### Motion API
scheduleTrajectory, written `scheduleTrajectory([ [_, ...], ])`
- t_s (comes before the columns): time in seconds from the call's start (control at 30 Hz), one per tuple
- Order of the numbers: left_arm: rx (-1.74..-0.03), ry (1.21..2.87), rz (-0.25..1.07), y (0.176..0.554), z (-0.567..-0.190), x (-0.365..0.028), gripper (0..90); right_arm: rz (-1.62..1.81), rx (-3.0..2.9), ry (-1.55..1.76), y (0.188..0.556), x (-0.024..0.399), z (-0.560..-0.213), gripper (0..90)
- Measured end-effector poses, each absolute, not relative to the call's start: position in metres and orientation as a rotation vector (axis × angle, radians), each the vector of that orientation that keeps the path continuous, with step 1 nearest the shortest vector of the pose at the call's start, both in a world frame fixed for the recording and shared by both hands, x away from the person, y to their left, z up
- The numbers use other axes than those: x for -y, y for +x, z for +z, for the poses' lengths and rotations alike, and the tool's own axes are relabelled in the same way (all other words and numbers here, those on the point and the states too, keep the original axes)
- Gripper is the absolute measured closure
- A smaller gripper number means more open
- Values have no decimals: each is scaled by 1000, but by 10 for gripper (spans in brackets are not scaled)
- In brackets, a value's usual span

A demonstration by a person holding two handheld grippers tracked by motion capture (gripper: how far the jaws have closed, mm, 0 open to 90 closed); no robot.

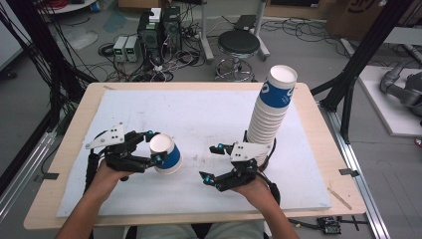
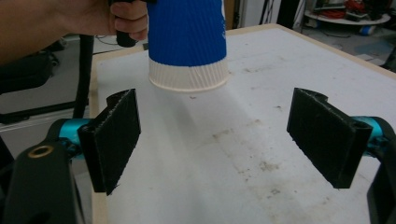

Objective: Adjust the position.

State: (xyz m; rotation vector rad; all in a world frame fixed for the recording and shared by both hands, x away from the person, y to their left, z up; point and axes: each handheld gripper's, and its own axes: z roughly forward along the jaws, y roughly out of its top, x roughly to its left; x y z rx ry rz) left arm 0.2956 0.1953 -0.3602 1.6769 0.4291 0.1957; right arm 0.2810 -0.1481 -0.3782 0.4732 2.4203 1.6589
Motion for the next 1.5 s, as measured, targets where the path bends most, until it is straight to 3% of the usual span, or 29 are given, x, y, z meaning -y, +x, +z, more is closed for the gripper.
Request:
scheduleTrajectory([
  [1.27,-274,1637,100,286,-362,-162,300,1832,-2482,280,297,102,-400,178],
  [1.5,-292,1622,93,288,-364,-164,307,1824,-2495,294,297,105,-399,271],
])
